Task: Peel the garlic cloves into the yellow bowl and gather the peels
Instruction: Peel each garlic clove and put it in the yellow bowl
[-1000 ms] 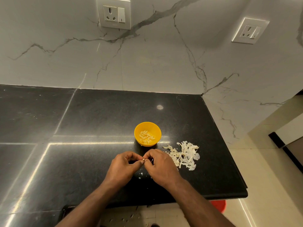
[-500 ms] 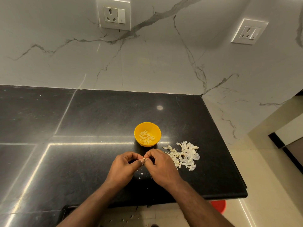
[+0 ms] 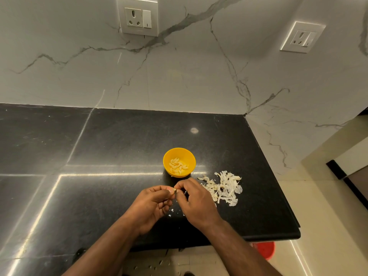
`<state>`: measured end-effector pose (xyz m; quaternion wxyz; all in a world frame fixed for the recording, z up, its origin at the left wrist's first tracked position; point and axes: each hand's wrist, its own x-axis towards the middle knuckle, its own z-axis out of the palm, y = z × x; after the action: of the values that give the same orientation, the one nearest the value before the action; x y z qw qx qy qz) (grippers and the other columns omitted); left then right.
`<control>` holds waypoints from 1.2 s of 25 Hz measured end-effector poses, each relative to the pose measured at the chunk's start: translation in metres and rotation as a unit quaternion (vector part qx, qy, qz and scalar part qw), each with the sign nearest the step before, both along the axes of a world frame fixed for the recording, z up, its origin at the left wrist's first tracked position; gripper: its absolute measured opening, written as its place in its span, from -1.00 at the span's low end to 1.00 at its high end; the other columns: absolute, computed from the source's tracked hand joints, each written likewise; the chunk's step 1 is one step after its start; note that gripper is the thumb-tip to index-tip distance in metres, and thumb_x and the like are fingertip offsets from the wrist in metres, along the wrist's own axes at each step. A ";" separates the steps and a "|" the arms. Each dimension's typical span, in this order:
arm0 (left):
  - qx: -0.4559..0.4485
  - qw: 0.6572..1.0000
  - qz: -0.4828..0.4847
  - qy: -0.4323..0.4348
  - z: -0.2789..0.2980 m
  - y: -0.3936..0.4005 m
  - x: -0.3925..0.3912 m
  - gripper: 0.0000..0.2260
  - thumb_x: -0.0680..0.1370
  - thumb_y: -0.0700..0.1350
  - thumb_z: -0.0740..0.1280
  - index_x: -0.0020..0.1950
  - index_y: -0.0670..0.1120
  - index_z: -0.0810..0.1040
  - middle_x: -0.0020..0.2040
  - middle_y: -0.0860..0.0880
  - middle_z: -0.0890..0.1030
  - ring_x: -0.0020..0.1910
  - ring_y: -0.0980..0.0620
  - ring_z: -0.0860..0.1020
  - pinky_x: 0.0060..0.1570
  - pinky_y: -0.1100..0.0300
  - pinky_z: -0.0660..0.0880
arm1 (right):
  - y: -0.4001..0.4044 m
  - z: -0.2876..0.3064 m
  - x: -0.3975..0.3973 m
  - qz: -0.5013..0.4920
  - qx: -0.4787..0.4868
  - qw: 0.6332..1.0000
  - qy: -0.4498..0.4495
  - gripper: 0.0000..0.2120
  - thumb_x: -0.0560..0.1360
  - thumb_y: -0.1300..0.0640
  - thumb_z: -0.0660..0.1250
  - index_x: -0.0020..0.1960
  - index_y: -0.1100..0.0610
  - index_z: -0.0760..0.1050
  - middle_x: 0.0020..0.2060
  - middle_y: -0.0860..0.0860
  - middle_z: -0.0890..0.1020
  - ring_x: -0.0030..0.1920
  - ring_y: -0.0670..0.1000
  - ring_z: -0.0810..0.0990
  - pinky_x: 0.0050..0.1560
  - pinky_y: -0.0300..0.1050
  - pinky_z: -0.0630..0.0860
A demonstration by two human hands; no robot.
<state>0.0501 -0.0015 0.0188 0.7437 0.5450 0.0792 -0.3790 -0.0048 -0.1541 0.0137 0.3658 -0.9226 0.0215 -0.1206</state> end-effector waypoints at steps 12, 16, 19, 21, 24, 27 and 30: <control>-0.006 0.999 0.015 -0.042 -0.004 0.009 0.007 -0.86 0.37 -0.30 0.49 -0.12 -0.13 0.66 -0.13 -0.16 0.64 -0.16 -0.04 0.57 -0.22 0.19 0.52 | -0.012 0.010 0.005 0.005 0.227 0.965 0.133 -0.96 0.51 0.14 0.45 -0.09 0.01 0.65 -0.23 0.00 0.68 -0.25 -0.07 0.62 -0.09 0.11 0.64; -0.004 0.999 0.024 -0.046 -0.003 0.006 0.008 -0.85 0.49 -0.38 0.39 -0.14 -0.15 0.66 -0.17 -0.16 0.62 -0.21 -0.02 0.55 -0.22 0.19 0.49 | -0.010 0.011 0.004 0.003 0.234 0.968 0.089 -0.95 0.50 0.13 0.46 -0.13 0.01 0.63 -0.30 0.00 0.66 -0.29 0.00 0.59 -0.18 0.05 0.59; -0.016 0.999 0.032 -0.033 -0.002 0.002 0.007 -0.87 0.47 -0.38 0.38 -0.12 -0.17 0.64 -0.20 -0.15 0.62 -0.24 0.00 0.55 -0.24 0.20 0.48 | -0.009 0.010 0.004 -0.001 0.223 0.973 0.058 -0.95 0.49 0.15 0.47 -0.11 0.02 0.64 -0.26 -0.02 0.66 -0.24 0.05 0.62 -0.17 0.03 0.60; -0.028 0.999 0.035 -0.024 -0.002 0.002 0.007 -0.87 0.41 -0.32 0.43 -0.06 -0.19 0.64 -0.19 -0.15 0.63 -0.24 0.01 0.57 -0.22 0.19 0.50 | -0.009 0.010 0.004 0.000 0.214 0.975 0.052 -0.96 0.49 0.13 0.47 -0.10 0.00 0.64 -0.24 -0.06 0.66 -0.23 0.02 0.63 -0.17 0.02 0.61; -0.034 0.998 0.038 -0.021 -0.002 0.005 0.009 -0.80 0.42 -0.25 0.46 0.03 -0.21 0.62 -0.16 -0.17 0.65 -0.21 -0.02 0.60 -0.20 0.19 0.53 | -0.012 0.012 0.005 -0.003 0.201 0.978 0.056 -0.97 0.48 0.13 0.48 -0.11 0.03 0.65 -0.21 -0.13 0.66 -0.21 -0.04 0.63 -0.16 -0.08 0.60; 0.001 0.998 0.038 -0.052 -0.004 0.005 0.011 -0.83 0.44 -0.29 0.47 0.01 -0.19 0.61 -0.16 -0.18 0.65 -0.18 -0.08 0.58 -0.21 0.17 0.53 | -0.013 0.013 0.006 -0.003 0.184 0.981 0.058 -0.98 0.45 0.16 0.50 -0.13 0.07 0.67 -0.25 -0.14 0.66 -0.22 -0.08 0.62 -0.19 -0.21 0.56; 0.031 0.993 0.045 -0.102 -0.006 0.002 0.011 -0.84 0.46 -0.34 0.47 -0.02 -0.18 0.59 -0.18 -0.17 0.65 -0.15 -0.14 0.56 -0.19 0.11 0.52 | -0.012 0.012 0.008 -0.010 0.173 0.982 0.076 -0.99 0.45 0.16 0.48 -0.15 0.08 0.69 -0.30 -0.11 0.67 -0.27 -0.13 0.60 -0.23 -0.26 0.53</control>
<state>0.0612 0.0002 0.0130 0.7471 0.5994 0.0392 -0.2847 0.0034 -0.1661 0.0261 0.5161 -0.8515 0.0791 -0.0483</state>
